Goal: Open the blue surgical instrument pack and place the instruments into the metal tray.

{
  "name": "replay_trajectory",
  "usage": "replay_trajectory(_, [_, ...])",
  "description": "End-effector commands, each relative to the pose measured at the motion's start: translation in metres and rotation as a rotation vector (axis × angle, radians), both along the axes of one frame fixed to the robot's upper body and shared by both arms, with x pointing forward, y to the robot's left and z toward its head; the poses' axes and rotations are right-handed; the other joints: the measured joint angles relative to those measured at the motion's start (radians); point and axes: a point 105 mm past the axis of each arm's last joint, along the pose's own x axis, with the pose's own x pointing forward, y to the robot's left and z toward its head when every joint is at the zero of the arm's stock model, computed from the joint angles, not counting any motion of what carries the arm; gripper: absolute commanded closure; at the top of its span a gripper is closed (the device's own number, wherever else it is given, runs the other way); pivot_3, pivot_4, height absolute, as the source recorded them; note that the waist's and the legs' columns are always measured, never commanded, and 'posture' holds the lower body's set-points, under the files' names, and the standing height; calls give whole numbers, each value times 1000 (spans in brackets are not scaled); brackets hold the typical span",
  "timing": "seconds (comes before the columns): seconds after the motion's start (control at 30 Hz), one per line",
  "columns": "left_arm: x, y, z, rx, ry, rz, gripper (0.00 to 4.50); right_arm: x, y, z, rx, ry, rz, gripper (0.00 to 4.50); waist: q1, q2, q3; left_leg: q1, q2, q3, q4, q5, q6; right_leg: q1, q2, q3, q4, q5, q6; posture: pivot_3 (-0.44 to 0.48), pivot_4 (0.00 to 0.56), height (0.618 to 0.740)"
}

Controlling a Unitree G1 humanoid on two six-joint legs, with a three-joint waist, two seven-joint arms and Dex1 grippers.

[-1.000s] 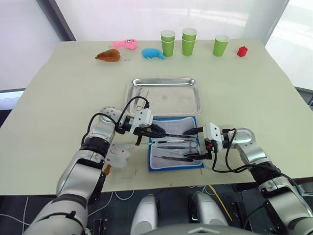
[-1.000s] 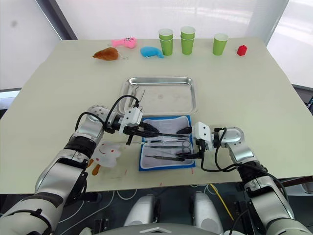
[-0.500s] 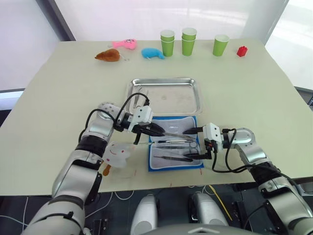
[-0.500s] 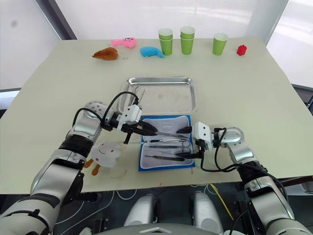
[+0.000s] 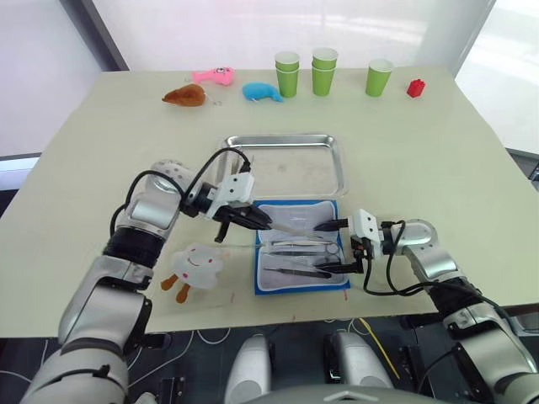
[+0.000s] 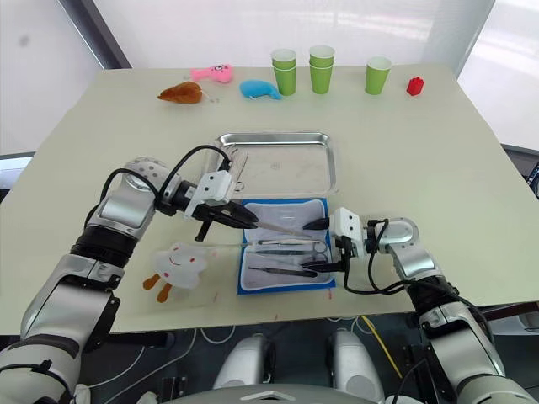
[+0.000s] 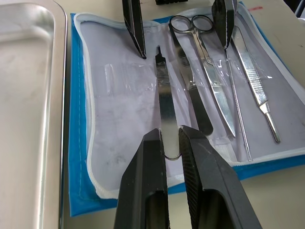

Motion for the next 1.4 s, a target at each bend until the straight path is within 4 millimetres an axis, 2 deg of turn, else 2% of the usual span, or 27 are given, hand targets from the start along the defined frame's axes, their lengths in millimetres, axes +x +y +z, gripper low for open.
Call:
replay_trajectory(0.03, [-8,-1,15,-11,-16,-56,4439,-8,-8,-31,-92,114,-24,0,0,0,0,0,0,0,0,0,0,0,0,0,0,0,0,0,150,740])
replay_trajectory(0.4, [-20,21,34,47,-31,-26,4439,-8,-7,-34,-103,106,-26,0,-8,0,0,0,0,0,0,0,0,0,0,0,0,0,0,0,150,740])
replay_trajectory(0.63, [-30,42,43,118,-20,2,4439,-8,-7,-35,-105,101,-24,0,-12,0,0,0,0,0,-1,0,0,0,0,0,0,0,0,0,150,740])
replay_trajectory(0.87, [-31,57,58,123,-42,44,4439,-9,-6,-36,-107,99,-21,0,-12,0,0,0,0,0,0,0,0,0,0,0,0,0,0,0,150,740])
replay_trajectory(1.0, [-25,60,71,66,-69,85,4439,-9,-6,-37,-110,97,-18,0,-12,0,0,0,0,0,0,0,0,0,0,0,0,0,0,0,150,740])
replay_trajectory(1.13, [-11,53,85,-61,-131,168,4439,-9,-6,-37,-112,96,-15,0,-11,0,0,0,0,0,0,0,0,0,0,0,0,0,0,0,150,740])
replay_trajectory(1.23, [2,46,91,-151,-187,262,4439,-9,-7,-37,-113,95,-13,0,-12,-1,-1,0,0,0,0,0,0,0,0,0,0,0,0,0,150,740])
replay_trajectory(1.4, [26,25,98,-401,-238,517,4439,-10,-7,-37,-113,92,-15,0,-13,-1,-1,0,0,-1,0,0,0,1,0,0,0,0,0,0,150,740])
